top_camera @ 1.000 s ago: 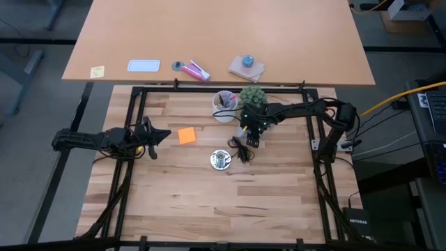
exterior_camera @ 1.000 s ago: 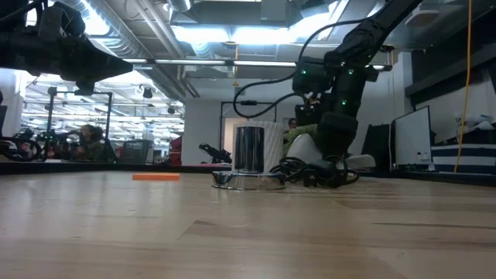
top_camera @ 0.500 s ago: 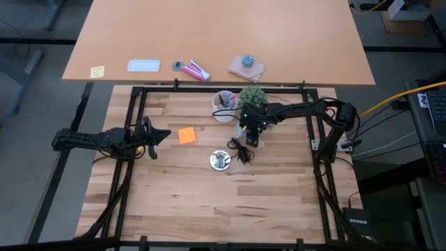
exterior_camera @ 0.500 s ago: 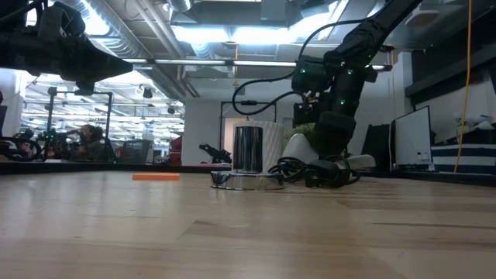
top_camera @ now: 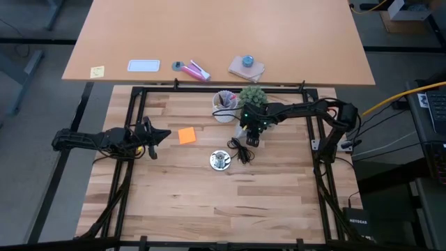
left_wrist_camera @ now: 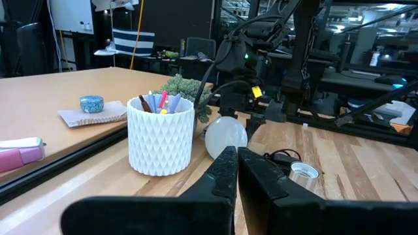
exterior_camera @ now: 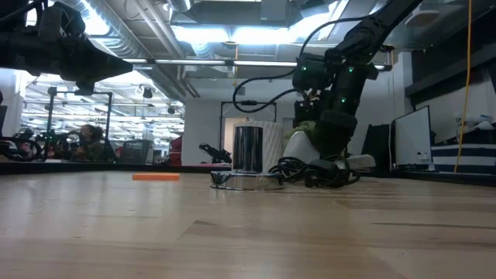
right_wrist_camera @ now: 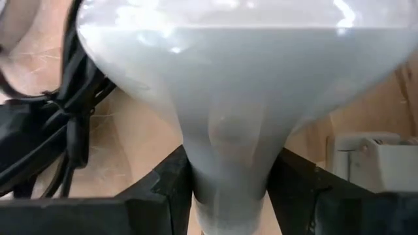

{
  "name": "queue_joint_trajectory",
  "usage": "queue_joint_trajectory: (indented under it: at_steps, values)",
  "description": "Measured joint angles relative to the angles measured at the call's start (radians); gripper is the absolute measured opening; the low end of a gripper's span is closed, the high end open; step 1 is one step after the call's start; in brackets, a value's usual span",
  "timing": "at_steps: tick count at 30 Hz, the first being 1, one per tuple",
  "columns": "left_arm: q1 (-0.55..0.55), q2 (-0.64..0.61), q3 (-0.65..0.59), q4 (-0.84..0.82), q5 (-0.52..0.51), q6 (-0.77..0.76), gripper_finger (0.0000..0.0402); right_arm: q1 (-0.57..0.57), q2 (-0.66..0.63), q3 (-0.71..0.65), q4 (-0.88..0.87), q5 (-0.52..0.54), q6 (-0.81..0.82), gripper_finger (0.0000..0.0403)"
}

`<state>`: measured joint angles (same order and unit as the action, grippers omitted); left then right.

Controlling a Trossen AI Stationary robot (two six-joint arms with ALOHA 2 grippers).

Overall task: Screw lightbulb
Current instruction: Insert the light bulb into the lamp socket

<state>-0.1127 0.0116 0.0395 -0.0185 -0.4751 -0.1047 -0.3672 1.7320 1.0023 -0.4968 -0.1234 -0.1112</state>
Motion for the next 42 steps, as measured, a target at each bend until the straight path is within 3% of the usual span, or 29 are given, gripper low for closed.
queue_joint_trajectory:
  at_steps: [10,18,22,31,38,42]
  values:
    - [0.000,0.000,0.000,0.000,0.000,0.000,0.0005,0.000,-0.141,0.000,-0.048,0.009,-0.001,0.0161]
    - [0.000,0.000,0.000,0.000,0.000,0.000,0.0005,0.000,-0.249,0.000,0.088,-0.047,0.000,0.0161]
    - [0.000,0.000,0.000,0.000,0.000,0.000,0.0005,0.000,-0.292,0.002,0.203,-0.140,0.001,0.0160]
    - [0.000,0.000,0.000,0.000,0.000,0.000,0.0005,0.002,-0.292,-0.005,0.392,-0.459,-0.001,0.0160]
    - [0.000,0.000,0.000,0.000,0.000,0.000,0.0005,0.029,-0.292,-0.077,0.478,-0.485,-0.076,0.0160]
    - [0.000,0.000,0.000,0.000,0.000,0.000,0.0005,0.027,-0.291,-0.160,0.646,-0.540,-0.054,0.0160]
